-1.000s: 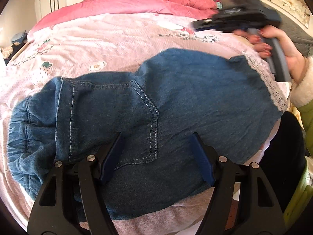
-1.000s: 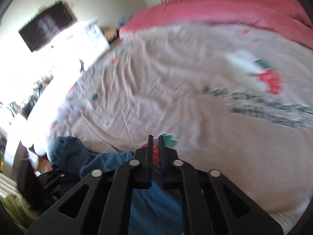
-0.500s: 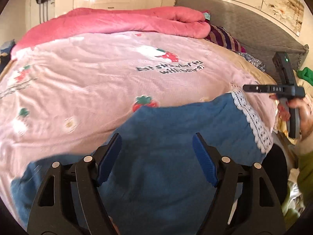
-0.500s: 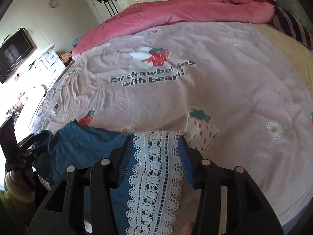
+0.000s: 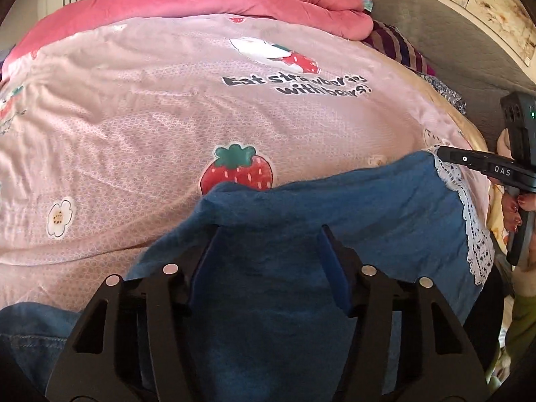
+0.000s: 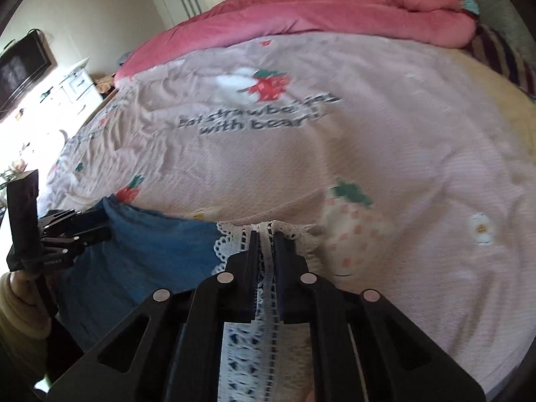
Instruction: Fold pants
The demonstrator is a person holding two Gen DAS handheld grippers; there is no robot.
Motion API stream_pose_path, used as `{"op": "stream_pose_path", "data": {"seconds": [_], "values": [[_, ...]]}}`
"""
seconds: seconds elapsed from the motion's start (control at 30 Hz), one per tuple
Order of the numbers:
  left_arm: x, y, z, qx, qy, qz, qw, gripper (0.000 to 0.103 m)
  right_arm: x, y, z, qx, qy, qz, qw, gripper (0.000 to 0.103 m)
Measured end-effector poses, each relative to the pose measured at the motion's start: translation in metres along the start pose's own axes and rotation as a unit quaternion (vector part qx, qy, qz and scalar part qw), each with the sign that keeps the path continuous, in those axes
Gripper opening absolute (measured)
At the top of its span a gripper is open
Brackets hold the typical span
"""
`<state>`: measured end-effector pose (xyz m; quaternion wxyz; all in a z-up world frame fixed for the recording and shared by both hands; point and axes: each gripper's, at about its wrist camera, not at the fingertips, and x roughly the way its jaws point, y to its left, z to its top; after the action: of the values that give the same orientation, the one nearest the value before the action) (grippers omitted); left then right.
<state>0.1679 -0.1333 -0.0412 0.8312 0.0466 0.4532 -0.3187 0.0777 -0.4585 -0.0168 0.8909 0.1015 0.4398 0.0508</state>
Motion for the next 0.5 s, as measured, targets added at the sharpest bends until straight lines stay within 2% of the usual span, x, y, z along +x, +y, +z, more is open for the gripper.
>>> {"op": "stream_pose_path", "data": {"seconds": [0.2, 0.3, 0.37, 0.43, 0.5], "values": [[0.002, 0.002, 0.0, 0.005, -0.002, 0.002, 1.0, 0.05, 0.018, 0.005, -0.002, -0.026, 0.004, -0.035, 0.999, 0.008], [0.004, 0.0, 0.0, 0.008, -0.006, 0.0, 1.0, 0.05, 0.017, 0.004, -0.003, -0.026, 0.0, -0.036, 0.999, 0.009], [0.002, -0.001, -0.001, 0.013, -0.012, -0.009, 0.9998, 0.057, 0.008, 0.0, -0.004, -0.009, -0.006, -0.019, 1.0, 0.02], [-0.004, -0.002, -0.004, 0.017, -0.021, -0.02, 0.9994, 0.059, -0.008, 0.0, -0.005, -0.007, -0.02, -0.014, 1.0, 0.024], [-0.012, -0.003, -0.005, 0.015, -0.03, -0.023, 0.9992, 0.06, -0.022, 0.003, -0.007, -0.01, -0.034, -0.014, 0.999, 0.033]]}}
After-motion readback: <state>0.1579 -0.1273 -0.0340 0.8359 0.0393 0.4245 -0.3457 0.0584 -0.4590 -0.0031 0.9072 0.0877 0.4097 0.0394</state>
